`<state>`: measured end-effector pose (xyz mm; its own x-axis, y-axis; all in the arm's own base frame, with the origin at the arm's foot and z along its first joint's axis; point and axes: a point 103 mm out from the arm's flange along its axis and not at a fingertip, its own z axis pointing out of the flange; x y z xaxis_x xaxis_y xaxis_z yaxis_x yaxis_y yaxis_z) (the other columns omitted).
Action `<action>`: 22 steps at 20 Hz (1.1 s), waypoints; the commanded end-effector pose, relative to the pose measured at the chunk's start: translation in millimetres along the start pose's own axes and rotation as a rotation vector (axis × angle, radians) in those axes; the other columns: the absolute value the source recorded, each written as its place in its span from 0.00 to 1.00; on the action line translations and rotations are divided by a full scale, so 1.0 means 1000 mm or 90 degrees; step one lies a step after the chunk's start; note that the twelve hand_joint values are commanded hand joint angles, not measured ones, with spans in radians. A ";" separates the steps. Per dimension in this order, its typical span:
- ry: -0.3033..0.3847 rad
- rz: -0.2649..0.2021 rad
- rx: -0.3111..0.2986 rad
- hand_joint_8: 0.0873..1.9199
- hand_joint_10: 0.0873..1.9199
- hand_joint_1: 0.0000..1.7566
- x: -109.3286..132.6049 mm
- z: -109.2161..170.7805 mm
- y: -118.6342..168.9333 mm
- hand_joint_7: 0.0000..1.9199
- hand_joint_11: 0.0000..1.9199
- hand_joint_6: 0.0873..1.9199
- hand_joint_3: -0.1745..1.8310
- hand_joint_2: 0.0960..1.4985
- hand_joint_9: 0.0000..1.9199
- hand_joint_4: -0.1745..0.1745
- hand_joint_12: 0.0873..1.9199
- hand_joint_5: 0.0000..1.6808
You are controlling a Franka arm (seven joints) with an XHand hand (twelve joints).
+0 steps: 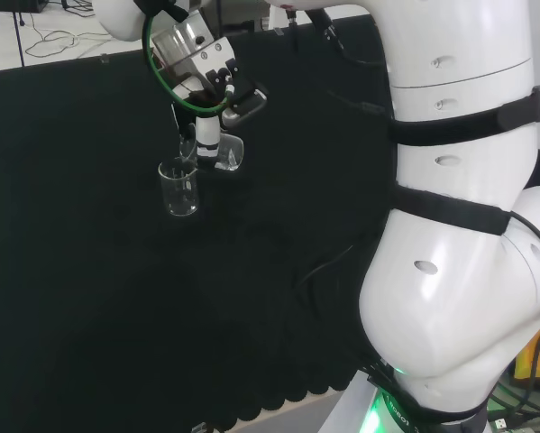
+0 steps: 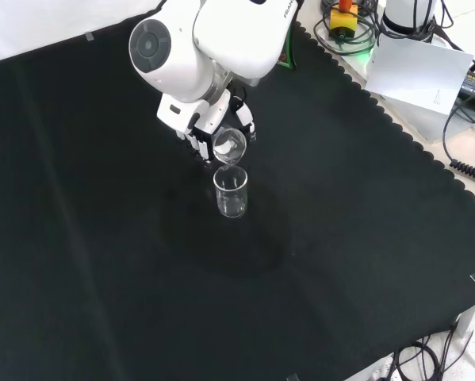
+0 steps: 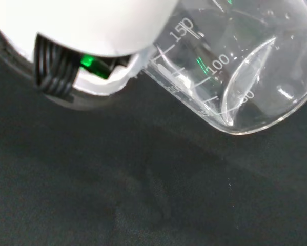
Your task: Pour the water from the handheld beaker into the one on the table.
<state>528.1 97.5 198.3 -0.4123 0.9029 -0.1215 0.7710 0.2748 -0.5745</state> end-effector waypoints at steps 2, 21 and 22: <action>-0.018 0.011 0.012 0.05 0.02 0.67 0.005 -0.003 0.000 0.79 0.55 0.01 0.39 0.38 0.75 0.77 0.45 0.92; -0.057 0.050 0.043 0.05 0.01 0.67 0.011 -0.010 0.002 0.79 0.55 0.02 0.39 0.38 0.75 0.78 0.45 0.92; -0.062 0.052 0.045 0.05 0.01 0.67 0.012 -0.011 0.001 0.79 0.55 0.02 0.39 0.38 0.75 0.78 0.45 0.92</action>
<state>529.8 110.9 203.8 -0.3959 0.8909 -0.2224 0.7713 0.1912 -0.6071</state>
